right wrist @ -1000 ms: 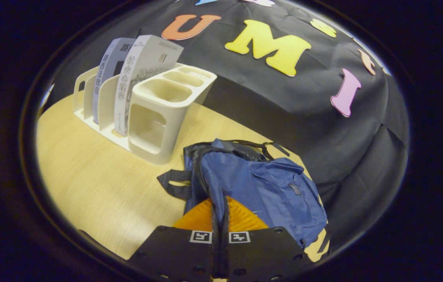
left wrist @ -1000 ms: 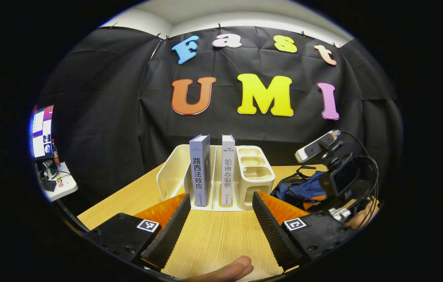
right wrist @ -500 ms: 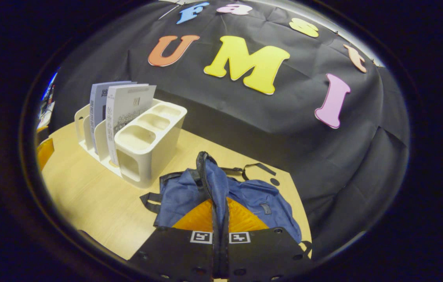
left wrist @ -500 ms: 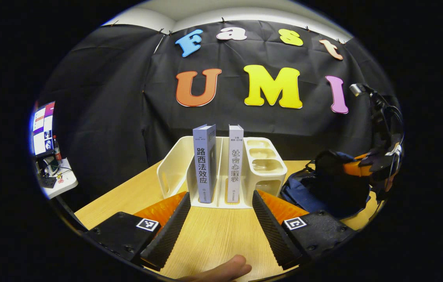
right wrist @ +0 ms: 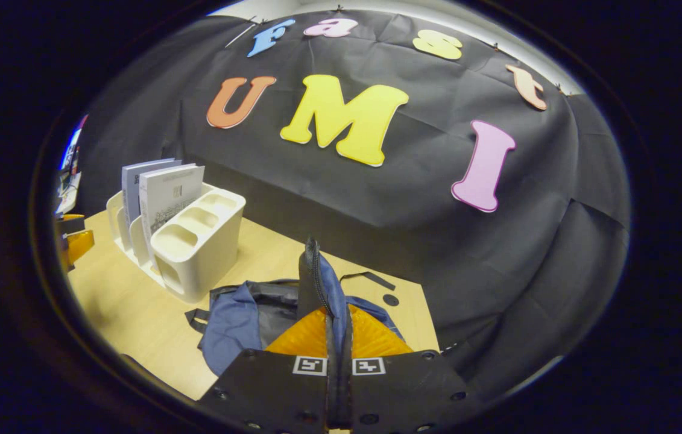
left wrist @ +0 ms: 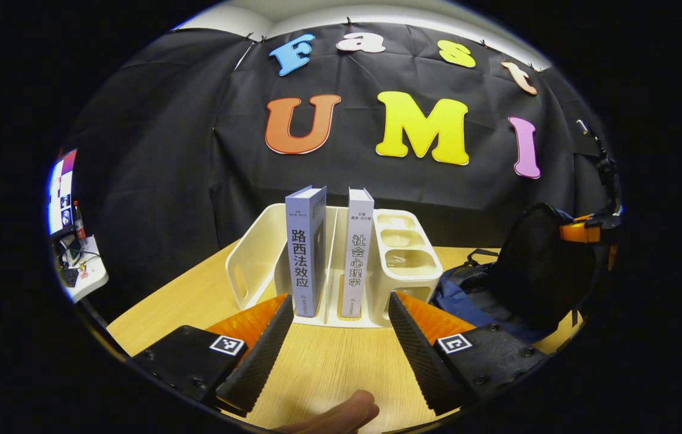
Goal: Open the schoolbag, grab two books from the bookshelf and put them into the schoolbag.
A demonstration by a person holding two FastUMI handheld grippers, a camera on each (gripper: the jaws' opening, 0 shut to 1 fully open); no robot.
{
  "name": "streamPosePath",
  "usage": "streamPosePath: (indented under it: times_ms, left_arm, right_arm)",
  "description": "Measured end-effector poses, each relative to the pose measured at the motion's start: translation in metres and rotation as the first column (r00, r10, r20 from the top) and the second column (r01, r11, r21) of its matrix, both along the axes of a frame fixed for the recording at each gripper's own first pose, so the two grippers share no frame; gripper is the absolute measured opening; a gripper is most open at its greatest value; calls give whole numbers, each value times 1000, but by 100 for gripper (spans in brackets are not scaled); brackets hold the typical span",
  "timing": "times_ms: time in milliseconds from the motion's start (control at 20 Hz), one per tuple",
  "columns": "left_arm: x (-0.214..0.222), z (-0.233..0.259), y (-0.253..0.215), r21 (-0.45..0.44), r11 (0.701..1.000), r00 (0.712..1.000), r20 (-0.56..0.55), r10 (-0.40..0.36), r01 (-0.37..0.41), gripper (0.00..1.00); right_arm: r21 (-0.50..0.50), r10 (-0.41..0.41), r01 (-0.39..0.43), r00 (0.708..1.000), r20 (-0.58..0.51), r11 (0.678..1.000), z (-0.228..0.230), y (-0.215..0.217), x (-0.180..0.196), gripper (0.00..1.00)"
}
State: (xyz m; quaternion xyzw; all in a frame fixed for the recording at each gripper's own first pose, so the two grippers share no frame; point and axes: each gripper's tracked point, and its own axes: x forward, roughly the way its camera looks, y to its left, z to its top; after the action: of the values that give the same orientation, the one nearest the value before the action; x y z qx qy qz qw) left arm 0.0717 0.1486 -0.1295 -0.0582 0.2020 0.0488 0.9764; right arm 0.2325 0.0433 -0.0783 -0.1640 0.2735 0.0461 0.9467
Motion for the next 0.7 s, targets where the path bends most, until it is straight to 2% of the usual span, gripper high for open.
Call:
streamPosePath:
  times_ms: [350, 450, 700]
  left_arm:
    - [52, 45, 5, 98, 995, 1000, 29, -1, -2, 99]
    - [70, 60, 9, 96, 995, 999, 36, 17, -20, 99]
    - [126, 93, 9, 77, 997, 999, 35, -8, 5, 99]
  right_arm:
    - [64, 2, -3, 1000, 24, 998, 12, -30, 7, 1]
    - [81, 6, -8, 1000, 25, 997, 13, -36, 8, 0]
    - [112, 24, -26, 999, 22, 993, 14, -49, 10, 3]
